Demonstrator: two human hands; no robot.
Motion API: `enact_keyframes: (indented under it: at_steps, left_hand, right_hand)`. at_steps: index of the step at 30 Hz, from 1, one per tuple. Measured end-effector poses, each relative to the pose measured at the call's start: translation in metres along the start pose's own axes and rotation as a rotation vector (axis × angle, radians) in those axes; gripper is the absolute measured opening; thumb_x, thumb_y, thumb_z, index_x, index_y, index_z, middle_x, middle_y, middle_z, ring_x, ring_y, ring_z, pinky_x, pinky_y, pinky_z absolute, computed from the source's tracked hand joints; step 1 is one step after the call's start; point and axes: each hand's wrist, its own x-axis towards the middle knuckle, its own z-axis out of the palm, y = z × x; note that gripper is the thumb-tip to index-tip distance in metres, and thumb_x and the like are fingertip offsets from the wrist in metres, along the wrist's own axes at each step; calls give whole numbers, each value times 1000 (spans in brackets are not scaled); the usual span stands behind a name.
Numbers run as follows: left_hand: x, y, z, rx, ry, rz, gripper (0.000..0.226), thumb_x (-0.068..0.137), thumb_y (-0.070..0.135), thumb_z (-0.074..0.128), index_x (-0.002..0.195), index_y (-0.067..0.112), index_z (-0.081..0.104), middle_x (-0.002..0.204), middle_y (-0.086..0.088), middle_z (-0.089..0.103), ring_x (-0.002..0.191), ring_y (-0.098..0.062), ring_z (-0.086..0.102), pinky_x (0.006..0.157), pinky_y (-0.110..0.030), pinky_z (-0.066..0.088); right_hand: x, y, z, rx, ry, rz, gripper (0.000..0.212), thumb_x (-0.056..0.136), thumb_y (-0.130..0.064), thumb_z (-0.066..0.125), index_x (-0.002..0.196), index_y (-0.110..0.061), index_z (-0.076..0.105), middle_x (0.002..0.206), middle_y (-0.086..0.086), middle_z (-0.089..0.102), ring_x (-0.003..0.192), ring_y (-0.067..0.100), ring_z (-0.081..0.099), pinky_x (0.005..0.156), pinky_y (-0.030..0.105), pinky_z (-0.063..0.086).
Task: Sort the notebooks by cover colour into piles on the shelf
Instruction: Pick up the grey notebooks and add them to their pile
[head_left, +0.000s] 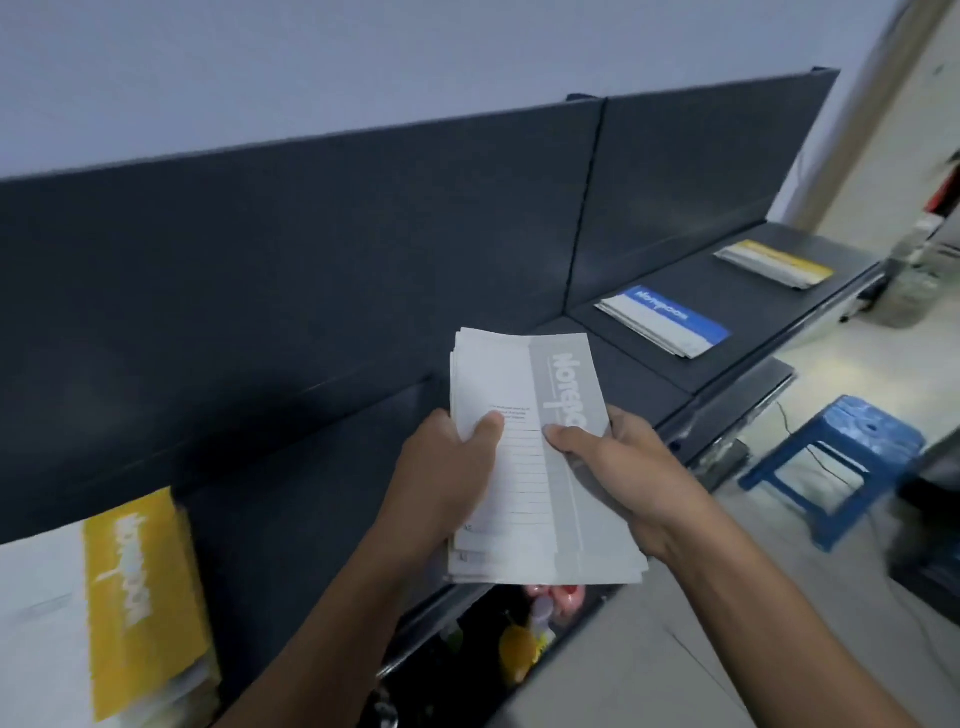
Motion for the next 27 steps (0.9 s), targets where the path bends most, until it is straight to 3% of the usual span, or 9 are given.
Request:
enact_keyframes:
  at_steps: [4, 9, 12, 16, 19, 23, 27]
  left_hand:
    - [19, 45, 86, 33, -80, 23, 45, 88, 58, 54, 106, 20, 69, 97, 8, 73, 85, -11, 70, 62, -28, 47]
    - [37, 94, 191, 66, -178, 76, 34, 88, 45, 54, 98, 16, 67, 90, 4, 70, 74, -11, 67, 56, -26, 44]
    - [46, 119, 242, 91, -218, 96, 35, 85, 47, 54, 98, 16, 66, 95, 1, 71, 79, -13, 67, 59, -28, 45]
    - [63, 149, 298, 138, -254, 102, 29, 92, 43, 55, 106, 19, 62, 102, 5, 67, 87, -11, 66, 61, -29, 47]
    - [85, 168, 335, 162, -282, 137, 31, 93, 42, 54, 114, 19, 59, 107, 6, 66, 92, -12, 65, 65, -30, 49]
    - [122, 193, 386, 193, -310, 188, 27, 96, 37, 52, 113, 17, 58, 103, 7, 63, 90, -9, 60, 65, -30, 45]
    - [163, 220, 433, 214, -328, 218, 23, 94, 34, 55, 108, 17, 59, 94, 11, 61, 82, -1, 56, 61, -26, 41]
  right_hand:
    - [18, 4, -89, 69, 138, -17, 39, 84, -22, 79, 119, -15, 65, 103, 0, 80, 92, 23, 78, 88, 45, 61]
    - [25, 3, -198, 121, 268, -30, 12, 94, -12, 67, 104, -18, 68, 95, -4, 80, 82, 14, 76, 71, 29, 58]
    - [29, -2, -250, 97, 310, -19, 20, 96, -7, 60, 85, -20, 70, 85, -5, 81, 74, 10, 74, 71, 28, 56]
    - [45, -6, -305, 124, 368, 0, 20, 97, -7, 60, 87, -23, 67, 79, -11, 78, 78, 12, 73, 68, 27, 56]
    - [63, -11, -337, 166, 420, 28, 16, 97, -10, 61, 98, -24, 67, 96, -5, 78, 87, 18, 74, 77, 34, 60]
    - [94, -18, -378, 202, 484, 62, 19, 96, -8, 61, 98, -25, 70, 96, -2, 80, 91, 24, 76, 91, 47, 60]
    - [133, -24, -419, 205, 546, 108, 17, 95, -10, 61, 110, -15, 66, 99, 5, 79, 91, 28, 76, 88, 50, 61]
